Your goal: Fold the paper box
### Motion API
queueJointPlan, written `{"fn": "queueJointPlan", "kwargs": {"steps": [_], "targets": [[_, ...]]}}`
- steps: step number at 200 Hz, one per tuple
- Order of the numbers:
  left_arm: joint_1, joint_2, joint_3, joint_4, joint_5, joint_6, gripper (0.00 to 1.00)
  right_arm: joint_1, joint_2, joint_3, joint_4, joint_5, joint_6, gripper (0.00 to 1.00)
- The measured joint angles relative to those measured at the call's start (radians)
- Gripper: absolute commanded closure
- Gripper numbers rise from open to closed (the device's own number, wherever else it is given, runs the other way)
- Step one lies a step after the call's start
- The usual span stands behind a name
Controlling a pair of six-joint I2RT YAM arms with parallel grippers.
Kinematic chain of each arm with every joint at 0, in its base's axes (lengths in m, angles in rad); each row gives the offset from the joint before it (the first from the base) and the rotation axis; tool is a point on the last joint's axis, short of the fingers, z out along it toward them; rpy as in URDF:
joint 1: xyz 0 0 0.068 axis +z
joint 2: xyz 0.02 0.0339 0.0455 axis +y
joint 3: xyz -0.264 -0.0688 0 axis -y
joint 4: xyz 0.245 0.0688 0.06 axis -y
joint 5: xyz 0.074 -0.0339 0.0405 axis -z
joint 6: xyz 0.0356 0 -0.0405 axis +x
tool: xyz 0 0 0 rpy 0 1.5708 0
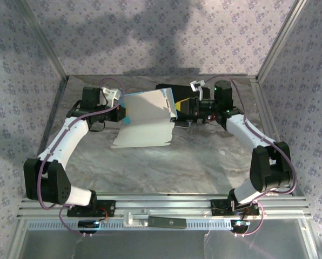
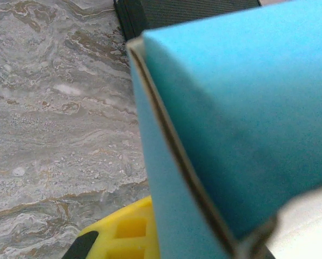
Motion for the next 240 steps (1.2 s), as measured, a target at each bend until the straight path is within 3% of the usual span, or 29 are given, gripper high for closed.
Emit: {"fn": "queueJointPlan", "kwargs": {"steps": [93, 146, 199, 240], "targets": [[-0.02, 0.0, 0.0, -0.007, -0.04, 0.0, 1.0, 0.103, -0.008, 0.12, -0.278, 0.142, -0.238, 0.58], [-0.022, 0.0, 0.0, -0.024, -0.079, 0.005, 1.0, 0.185, -0.015, 0.177, -0.428, 0.396, -0.359, 0.62], [-0.053, -0.001, 0.002, -0.033, -0.122, 0.007, 1.0, 0.26, -0.023, 0.182, -0.467, 0.658, -0.395, 0.67], [-0.098, -0.001, 0.002, -0.055, -0.231, 0.003, 1.0, 0.362, -0.019, 0.182, -0.476, 0.915, -0.394, 0.76]]}}
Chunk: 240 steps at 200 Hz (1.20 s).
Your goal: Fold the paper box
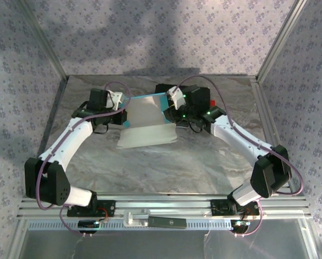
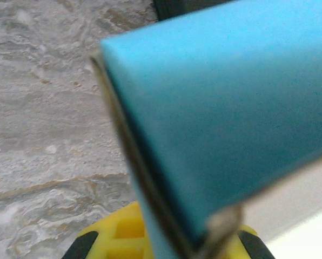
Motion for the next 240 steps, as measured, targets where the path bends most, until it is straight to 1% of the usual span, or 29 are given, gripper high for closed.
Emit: {"fn": "queueJointPlan", "kwargs": {"steps": [17, 44, 83, 114, 132, 148, 170, 194, 216, 240], "targets": [[-0.037, 0.0, -0.002, 0.002, -0.071, -0.006, 1.0, 0.031, 0.005, -0.024, 0.019, 0.104, 0.013, 0.8], [-0.117, 0.015, -0.045, 0.048, -0.175, -0.023, 1.0, 0.053, 0.022, -0.148, 0.094, 0.236, 0.067, 0.82], [-0.223, 0.141, -0.086, 0.125, -0.294, -0.051, 1.0, 0.061, 0.1, -0.253, 0.16, 0.354, 0.149, 0.87], [-0.259, 0.216, -0.086, 0.19, -0.354, -0.068, 1.0, 0.061, 0.15, -0.266, 0.182, 0.42, 0.2, 0.92], [-0.265, 0.247, -0.086, 0.218, -0.372, -0.074, 1.0, 0.061, 0.167, -0.267, 0.192, 0.438, 0.218, 0.95], [-0.27, 0.262, -0.086, 0.235, -0.382, -0.077, 1.0, 0.061, 0.18, -0.267, 0.195, 0.453, 0.232, 0.96], [-0.279, 0.264, -0.086, 0.244, -0.392, -0.076, 1.0, 0.06, 0.202, -0.266, 0.2, 0.476, 0.257, 0.87], [-0.285, 0.274, -0.086, 0.254, -0.4, -0.076, 1.0, 0.05, 0.209, -0.264, 0.214, 0.476, 0.269, 0.84], [-0.289, 0.297, -0.085, 0.277, -0.398, -0.076, 1.0, 0.016, 0.209, -0.264, 0.233, 0.422, 0.27, 0.82], [-0.293, 0.323, -0.072, 0.28, -0.397, -0.075, 1.0, -0.038, 0.209, -0.272, 0.265, 0.318, 0.243, 0.82]]}}
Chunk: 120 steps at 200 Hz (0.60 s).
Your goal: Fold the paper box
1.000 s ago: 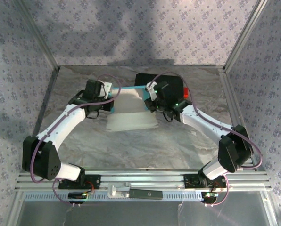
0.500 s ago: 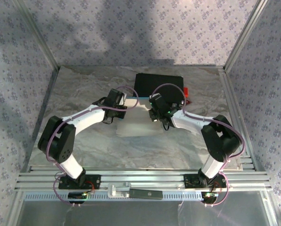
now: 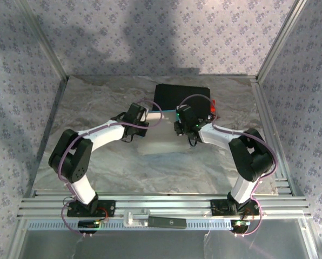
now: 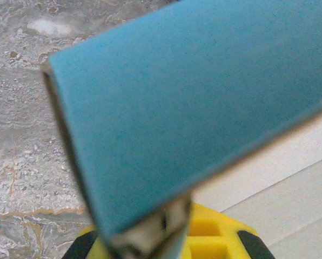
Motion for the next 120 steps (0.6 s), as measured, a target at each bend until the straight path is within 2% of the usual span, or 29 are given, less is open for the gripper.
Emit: {"fn": "queueJointPlan", "kwargs": {"steps": [24, 49, 90, 120], "targets": [[-0.001, 0.032, 0.033, -0.004, 0.0, 0.0, 1.0, -0.048, 0.0, -0.002, 0.012, -0.082, -0.023, 0.81], [-0.005, 0.056, 0.051, -0.002, 0.0, -0.002, 1.0, -0.074, 0.0, -0.002, 0.013, -0.113, -0.035, 0.8], [-0.01, 0.079, 0.066, -0.004, 0.001, -0.009, 1.0, -0.072, 0.001, 0.0, 0.009, -0.092, -0.055, 0.75], [-0.016, 0.1, 0.098, -0.013, 0.0, -0.009, 1.0, -0.064, 0.014, 0.015, 0.002, -0.029, -0.054, 0.71]]}}
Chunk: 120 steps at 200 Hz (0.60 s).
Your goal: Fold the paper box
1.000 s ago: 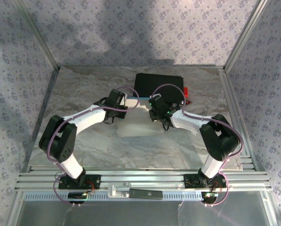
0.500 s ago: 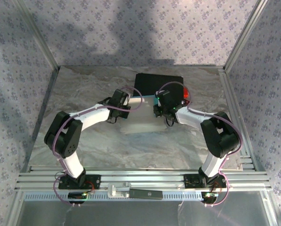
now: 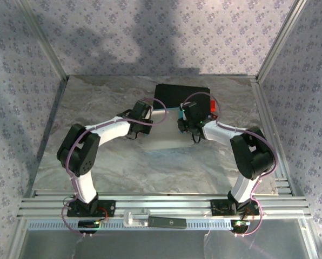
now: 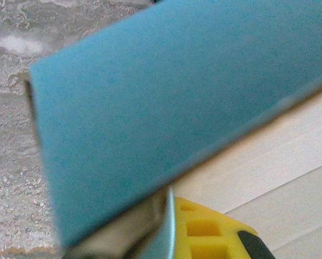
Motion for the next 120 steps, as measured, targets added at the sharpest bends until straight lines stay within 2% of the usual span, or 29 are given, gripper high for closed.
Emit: {"fn": "queueJointPlan", "kwargs": {"steps": [57, 120], "targets": [[-0.003, 0.019, 0.022, -0.002, 0.0, -0.002, 1.0, 0.011, 0.017, 0.02, -0.008, 0.068, 0.011, 0.7], [-0.003, 0.031, 0.034, -0.005, -0.004, -0.008, 1.0, 0.031, 0.066, 0.083, -0.056, 0.158, 0.041, 0.88]]}}
